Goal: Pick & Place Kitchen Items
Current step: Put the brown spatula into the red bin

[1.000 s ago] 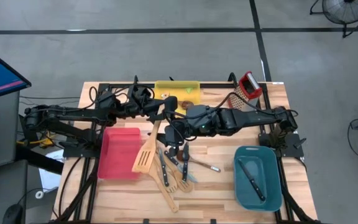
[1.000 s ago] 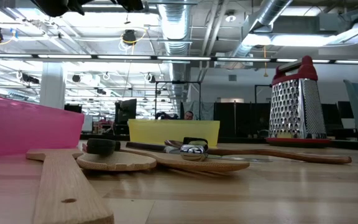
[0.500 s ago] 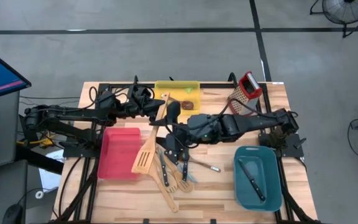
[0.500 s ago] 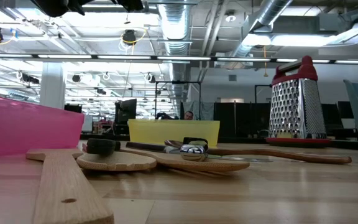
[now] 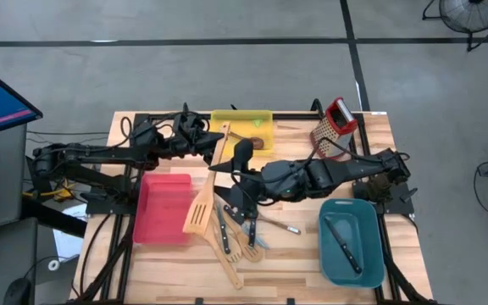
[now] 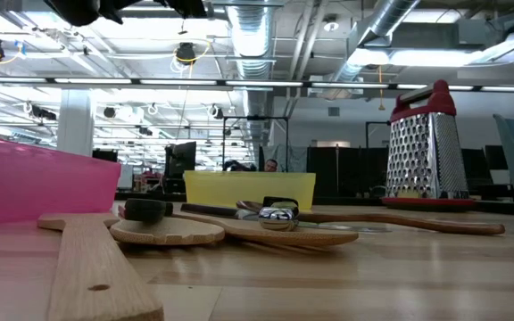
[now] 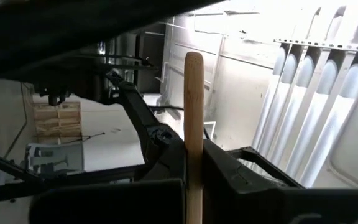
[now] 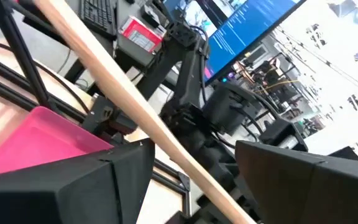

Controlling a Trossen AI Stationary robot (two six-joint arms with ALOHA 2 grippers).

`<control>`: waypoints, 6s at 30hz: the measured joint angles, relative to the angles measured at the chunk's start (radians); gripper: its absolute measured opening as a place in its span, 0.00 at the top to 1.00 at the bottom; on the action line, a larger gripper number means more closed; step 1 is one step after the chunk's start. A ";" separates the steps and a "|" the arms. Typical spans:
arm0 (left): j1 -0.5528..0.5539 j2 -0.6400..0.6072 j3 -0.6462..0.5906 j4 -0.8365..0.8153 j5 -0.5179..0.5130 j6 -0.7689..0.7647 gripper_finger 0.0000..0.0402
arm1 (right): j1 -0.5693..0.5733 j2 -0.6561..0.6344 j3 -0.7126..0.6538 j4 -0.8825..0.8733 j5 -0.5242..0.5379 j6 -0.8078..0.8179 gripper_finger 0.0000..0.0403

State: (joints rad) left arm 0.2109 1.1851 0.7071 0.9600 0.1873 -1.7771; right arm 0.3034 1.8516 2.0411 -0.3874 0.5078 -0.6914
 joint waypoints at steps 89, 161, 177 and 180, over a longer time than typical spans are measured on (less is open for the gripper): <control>0.387 -0.829 -0.167 -1.496 0.045 1.125 0.98 | -0.166 -0.568 -1.359 0.947 -0.540 0.828 0.57; 0.309 -0.685 -0.363 -1.521 0.106 1.136 0.98 | -0.173 -0.554 -1.357 0.969 -0.587 0.876 0.67; 0.277 -0.684 -0.363 -1.557 0.096 1.134 0.97 | -0.173 -0.554 -1.357 0.962 -0.587 0.876 0.67; 0.277 -0.685 -0.363 -1.556 0.089 1.133 0.97 | -0.173 -0.554 -1.357 0.962 -0.587 0.877 0.67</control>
State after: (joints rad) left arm 0.4877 0.5003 0.3439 -0.5956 0.2768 -0.6440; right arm 0.1303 1.2976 0.6842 0.5747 -0.0792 0.1852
